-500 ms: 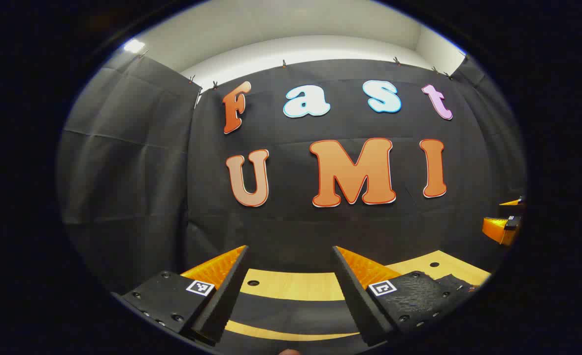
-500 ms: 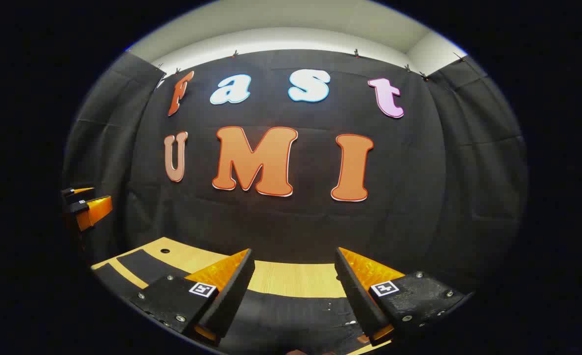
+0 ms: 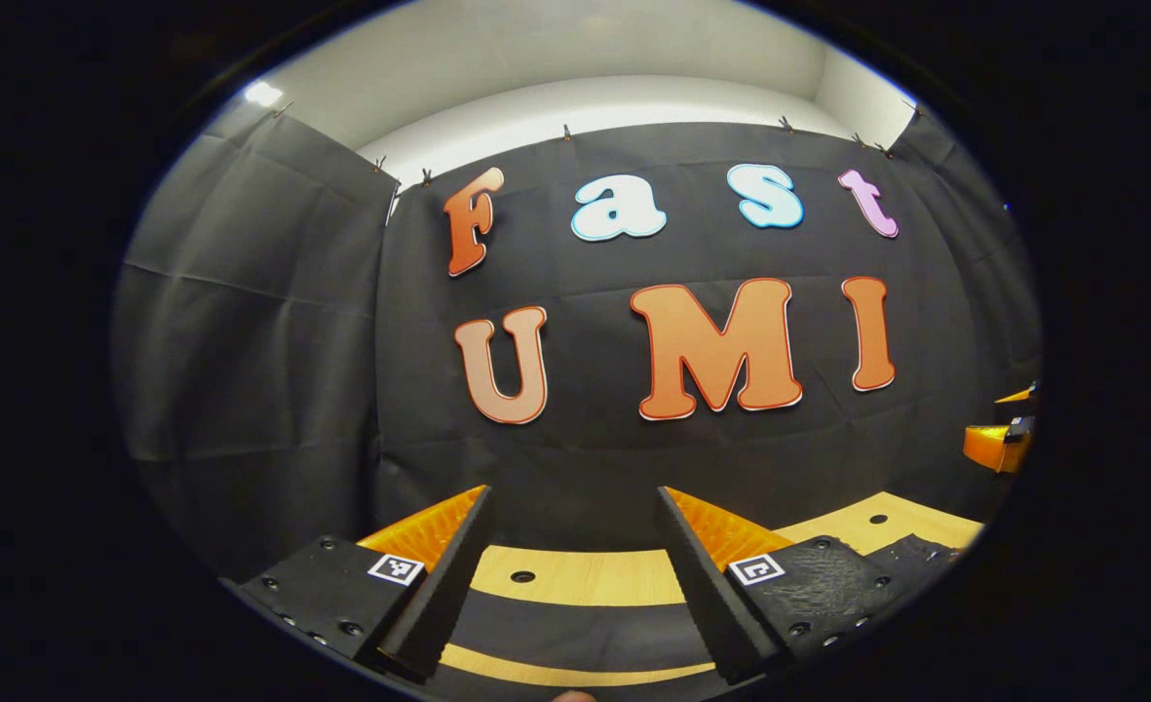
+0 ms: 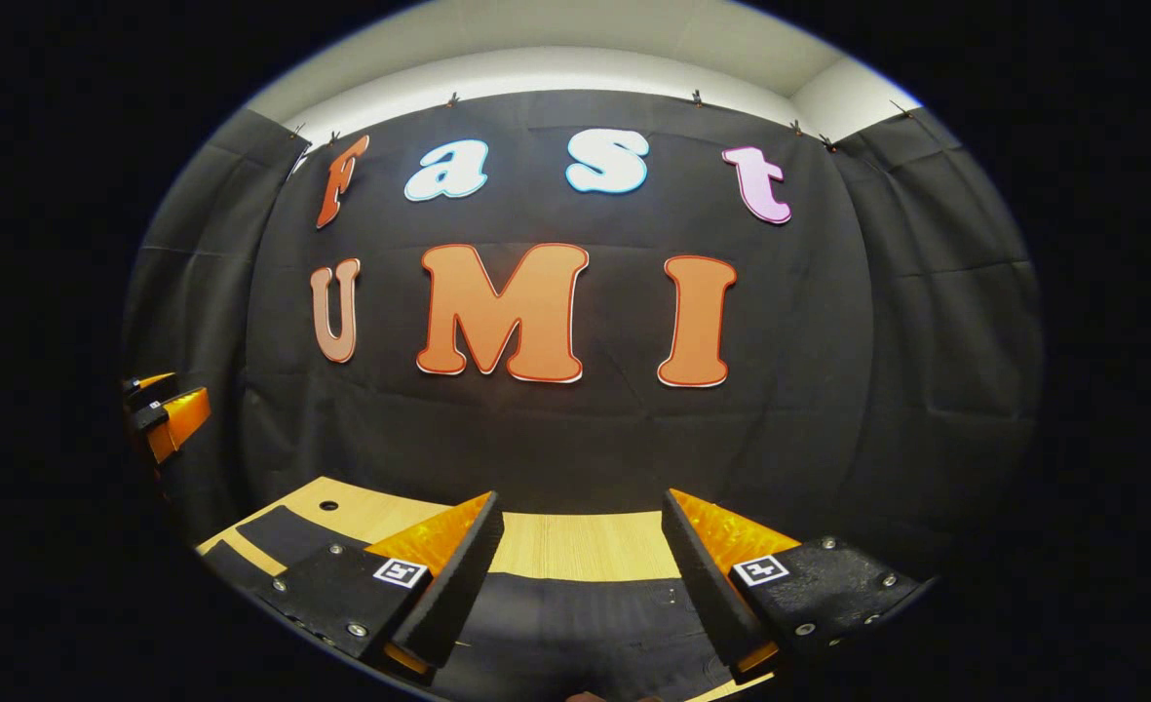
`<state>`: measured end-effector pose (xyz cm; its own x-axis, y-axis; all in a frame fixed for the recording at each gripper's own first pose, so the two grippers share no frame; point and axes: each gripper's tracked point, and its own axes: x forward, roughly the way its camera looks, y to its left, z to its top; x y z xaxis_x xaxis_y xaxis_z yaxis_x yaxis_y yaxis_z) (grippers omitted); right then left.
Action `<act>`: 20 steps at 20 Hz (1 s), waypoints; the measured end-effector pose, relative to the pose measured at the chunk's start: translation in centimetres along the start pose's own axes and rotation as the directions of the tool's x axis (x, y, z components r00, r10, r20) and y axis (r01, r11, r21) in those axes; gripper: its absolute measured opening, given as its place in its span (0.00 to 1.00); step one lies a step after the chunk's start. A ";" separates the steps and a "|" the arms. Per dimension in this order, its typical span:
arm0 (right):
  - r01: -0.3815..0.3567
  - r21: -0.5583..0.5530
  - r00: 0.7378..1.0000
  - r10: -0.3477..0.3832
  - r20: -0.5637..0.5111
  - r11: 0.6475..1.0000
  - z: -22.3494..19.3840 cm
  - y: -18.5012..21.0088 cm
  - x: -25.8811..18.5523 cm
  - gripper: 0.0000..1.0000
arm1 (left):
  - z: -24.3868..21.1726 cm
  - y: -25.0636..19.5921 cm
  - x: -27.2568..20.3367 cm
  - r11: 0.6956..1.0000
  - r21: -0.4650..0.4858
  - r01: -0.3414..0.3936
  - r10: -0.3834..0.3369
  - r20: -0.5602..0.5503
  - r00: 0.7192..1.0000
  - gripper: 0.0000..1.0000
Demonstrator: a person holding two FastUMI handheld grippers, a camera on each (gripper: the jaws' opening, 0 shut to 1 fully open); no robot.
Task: Grasp the waist and the cuffs of the jeans and fold them to make the two legs overlap; first hold the waist and fold one-third of the jeans toward the cuffs, then hold the cuffs and fold the remaining one-third in the same direction to finish folding.
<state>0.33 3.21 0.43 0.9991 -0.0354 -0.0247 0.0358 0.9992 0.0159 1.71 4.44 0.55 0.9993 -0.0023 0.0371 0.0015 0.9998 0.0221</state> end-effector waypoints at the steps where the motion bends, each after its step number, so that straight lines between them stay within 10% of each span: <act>1: 0.004 0.001 1.000 -0.004 0.006 1.000 0.2 0.0 0.1 0.98 | 0.1 0.2 0.2 1.000 0.004 0.000 0.000 0.003 1.000 0.98; 13: 0.165 -0.004 0.977 -0.164 -0.134 0.986 -4.3 -7.2 0.4 0.98 | -6.1 5.2 2.2 0.996 0.006 -0.084 0.083 -0.187 0.979 0.99; 20: 0.206 0.071 0.919 -0.169 -0.356 0.976 -10.6 -9.6 0.5 0.98 | -12.8 10.2 1.2 0.985 0.015 -0.172 0.162 -0.418 0.894 0.99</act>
<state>0.19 -6.20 -10.32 0.9035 -0.1950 -0.3816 0.2430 0.9666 0.0814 3.41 14.92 -11.94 0.9092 0.1694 -0.3804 -0.1706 0.9849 0.0308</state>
